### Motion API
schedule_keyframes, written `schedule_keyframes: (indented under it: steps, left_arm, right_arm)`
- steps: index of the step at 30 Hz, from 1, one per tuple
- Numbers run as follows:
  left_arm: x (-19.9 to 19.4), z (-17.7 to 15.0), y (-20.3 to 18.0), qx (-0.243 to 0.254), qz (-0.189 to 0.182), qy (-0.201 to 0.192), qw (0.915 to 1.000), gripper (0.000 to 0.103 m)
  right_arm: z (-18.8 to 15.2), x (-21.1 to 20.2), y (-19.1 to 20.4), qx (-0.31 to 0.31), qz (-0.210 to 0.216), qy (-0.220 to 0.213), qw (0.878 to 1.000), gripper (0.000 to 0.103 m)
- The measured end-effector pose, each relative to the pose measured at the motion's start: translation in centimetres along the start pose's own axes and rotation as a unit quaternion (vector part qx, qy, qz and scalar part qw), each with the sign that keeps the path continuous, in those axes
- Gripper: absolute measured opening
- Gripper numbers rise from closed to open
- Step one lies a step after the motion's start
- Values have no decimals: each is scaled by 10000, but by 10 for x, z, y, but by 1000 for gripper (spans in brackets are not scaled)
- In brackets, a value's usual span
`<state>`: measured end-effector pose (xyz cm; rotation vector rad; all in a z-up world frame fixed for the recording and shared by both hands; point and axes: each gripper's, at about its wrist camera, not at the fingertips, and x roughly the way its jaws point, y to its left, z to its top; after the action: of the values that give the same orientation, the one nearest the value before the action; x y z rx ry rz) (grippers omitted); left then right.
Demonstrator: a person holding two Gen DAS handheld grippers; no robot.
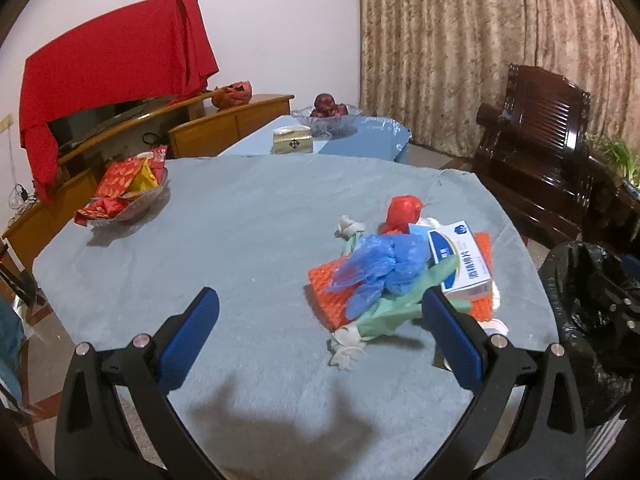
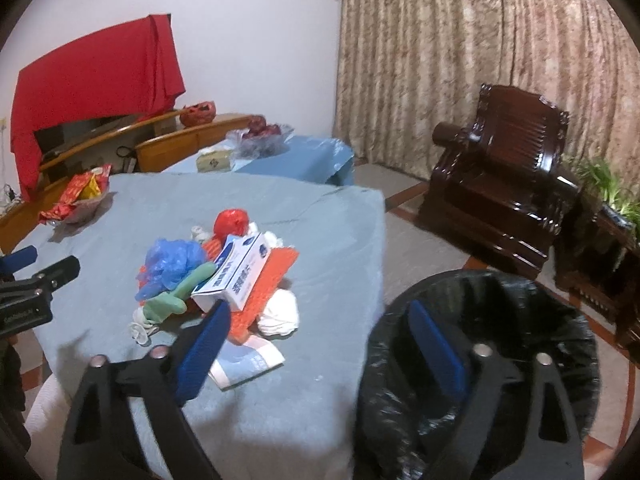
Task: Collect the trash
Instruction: 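Grasp the blue plastic bag with the left gripper while the right gripper approaches the white box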
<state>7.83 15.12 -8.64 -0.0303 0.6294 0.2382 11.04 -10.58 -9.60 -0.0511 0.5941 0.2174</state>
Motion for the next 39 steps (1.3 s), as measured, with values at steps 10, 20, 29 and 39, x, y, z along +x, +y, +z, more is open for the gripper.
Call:
schedule_keyframes:
  steps: [10, 20, 29, 39]
  left_arm:
    - [68, 15, -26, 143, -357, 210, 9990, 83]
    - [125, 22, -52, 288, -815, 598, 9945, 48]
    - [119, 22, -53, 204, -1182, 460, 9917, 1]
    - [78, 28, -9, -17, -1018, 270, 9944, 1]
  right_arm:
    - [13, 48, 5, 46, 57, 199, 9998, 76]
    - [19, 78, 3, 5, -11, 363, 9993, 75]
    - [15, 84, 24, -161, 186, 356, 9991, 75]
    - [10, 86, 59, -333, 511, 374, 9974, 75]
